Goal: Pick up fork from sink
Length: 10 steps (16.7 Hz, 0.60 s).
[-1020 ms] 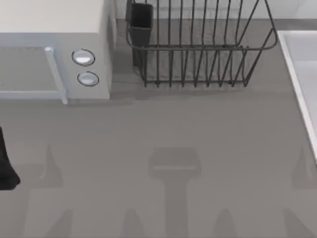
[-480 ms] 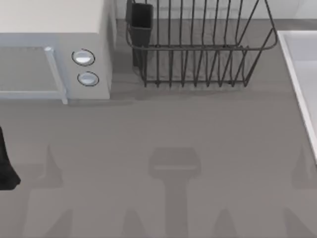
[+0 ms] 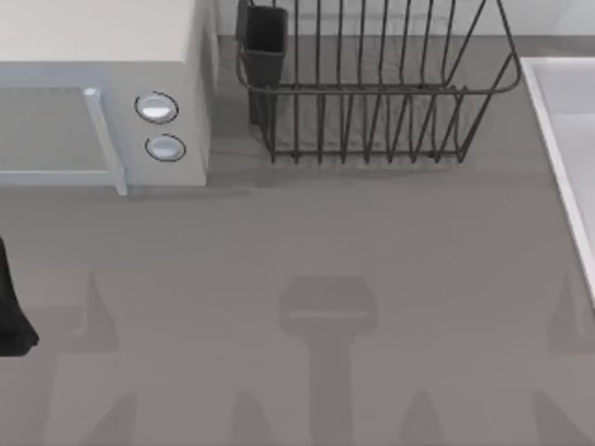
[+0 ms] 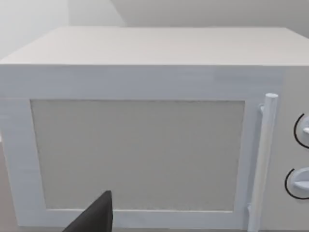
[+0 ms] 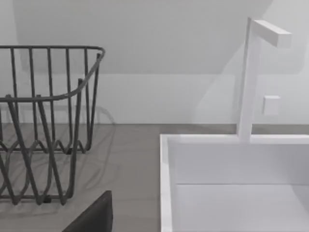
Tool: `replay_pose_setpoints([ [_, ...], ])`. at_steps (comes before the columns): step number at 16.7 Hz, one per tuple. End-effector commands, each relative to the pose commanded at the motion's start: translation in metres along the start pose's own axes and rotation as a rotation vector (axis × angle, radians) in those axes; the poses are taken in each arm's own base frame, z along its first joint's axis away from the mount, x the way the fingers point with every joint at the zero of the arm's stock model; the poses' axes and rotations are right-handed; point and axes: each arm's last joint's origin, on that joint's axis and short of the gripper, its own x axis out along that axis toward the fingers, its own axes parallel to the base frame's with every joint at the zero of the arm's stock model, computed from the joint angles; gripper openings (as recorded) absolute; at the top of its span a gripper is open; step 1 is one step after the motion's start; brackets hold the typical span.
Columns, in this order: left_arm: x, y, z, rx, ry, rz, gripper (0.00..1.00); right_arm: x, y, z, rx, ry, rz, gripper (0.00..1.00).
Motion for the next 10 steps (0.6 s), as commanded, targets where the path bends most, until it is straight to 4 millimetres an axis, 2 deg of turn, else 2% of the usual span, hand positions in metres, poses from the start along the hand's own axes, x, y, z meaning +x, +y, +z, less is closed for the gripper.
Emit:
replay_pose_setpoints([
  [3, 0.0, 0.0, 0.0, 0.0, 0.0, 0.0, 1.0, 0.0, 0.0, 0.002, -0.001, 0.006, -0.001, 1.0],
  [5, 0.0, 0.0, 0.0, 0.0, 0.0, 0.0, 1.0, 0.001, -0.001, 0.009, -0.006, 0.035, -0.006, 1.0],
  [10, 0.0, 0.0, 0.0, 0.0, 0.0, 0.0, 1.0, 0.014, -0.003, 0.051, -0.031, 0.21, -0.03, 1.0],
])
